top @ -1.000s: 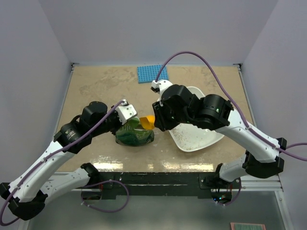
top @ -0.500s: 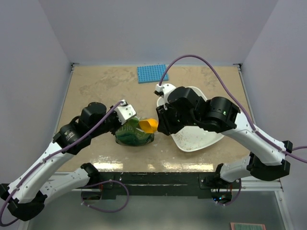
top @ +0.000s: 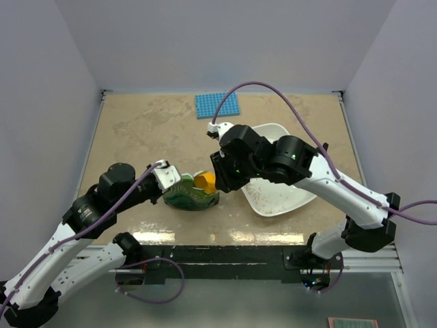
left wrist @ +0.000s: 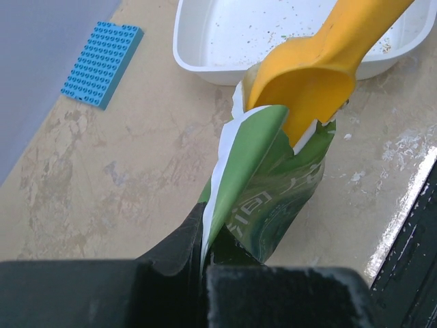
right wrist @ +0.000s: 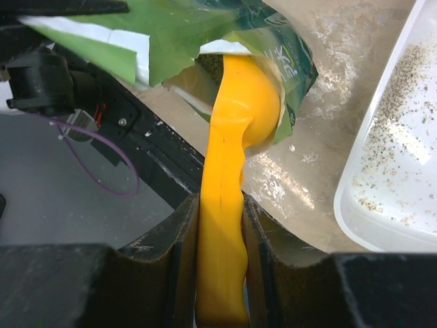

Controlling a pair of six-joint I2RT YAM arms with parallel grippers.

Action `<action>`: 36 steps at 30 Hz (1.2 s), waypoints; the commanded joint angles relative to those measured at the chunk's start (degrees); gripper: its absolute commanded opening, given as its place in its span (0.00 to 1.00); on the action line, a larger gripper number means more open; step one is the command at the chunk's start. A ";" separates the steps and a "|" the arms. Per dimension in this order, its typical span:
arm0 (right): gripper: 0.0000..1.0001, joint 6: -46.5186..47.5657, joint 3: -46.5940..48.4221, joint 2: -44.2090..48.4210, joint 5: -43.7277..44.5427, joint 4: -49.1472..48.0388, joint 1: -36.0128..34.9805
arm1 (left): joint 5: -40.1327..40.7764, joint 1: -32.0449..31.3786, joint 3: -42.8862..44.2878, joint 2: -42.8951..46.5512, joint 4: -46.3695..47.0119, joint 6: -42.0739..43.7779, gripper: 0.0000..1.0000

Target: Fill the litter box with clean litter

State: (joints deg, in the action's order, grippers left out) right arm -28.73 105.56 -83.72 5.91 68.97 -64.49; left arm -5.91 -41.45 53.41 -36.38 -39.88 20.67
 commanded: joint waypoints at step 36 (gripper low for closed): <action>0.00 -0.54 -2.10 -9.09 -0.27 -1.55 9.03 | -2.09 -0.47 -5.33 6.06 14.30 -0.71 0.00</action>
State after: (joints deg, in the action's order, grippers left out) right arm -33.71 104.09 -91.46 5.76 67.31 -57.98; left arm -7.14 -41.43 47.44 -30.81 -33.78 20.56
